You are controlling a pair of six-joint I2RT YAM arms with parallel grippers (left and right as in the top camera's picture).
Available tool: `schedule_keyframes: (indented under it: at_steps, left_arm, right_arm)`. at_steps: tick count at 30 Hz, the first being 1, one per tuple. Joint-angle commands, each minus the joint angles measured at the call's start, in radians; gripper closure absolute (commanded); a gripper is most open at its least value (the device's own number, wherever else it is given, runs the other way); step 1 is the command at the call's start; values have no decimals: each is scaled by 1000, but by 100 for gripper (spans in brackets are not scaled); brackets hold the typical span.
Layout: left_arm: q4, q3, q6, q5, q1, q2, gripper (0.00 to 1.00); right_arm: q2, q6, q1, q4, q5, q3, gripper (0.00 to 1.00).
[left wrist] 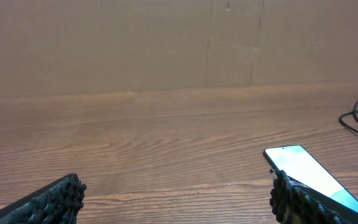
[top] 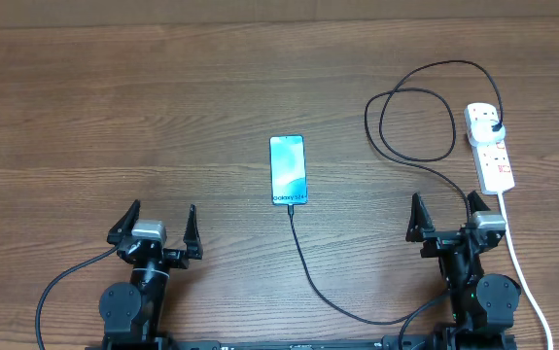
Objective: Plug charger to phone and switch on socket
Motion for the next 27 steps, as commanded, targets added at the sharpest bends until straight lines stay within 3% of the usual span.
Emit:
schedule_keyframes:
  at_steps: [1,27]
  left_arm:
    - [-3,-4,23,-11,0,-6,0]
    - [-3,-4,23,-11,0,-6,0]
  right_arm:
    - [-11,-46,6,2,13,-10,0]
    - [-11,-42,5,7,2,-10,0]
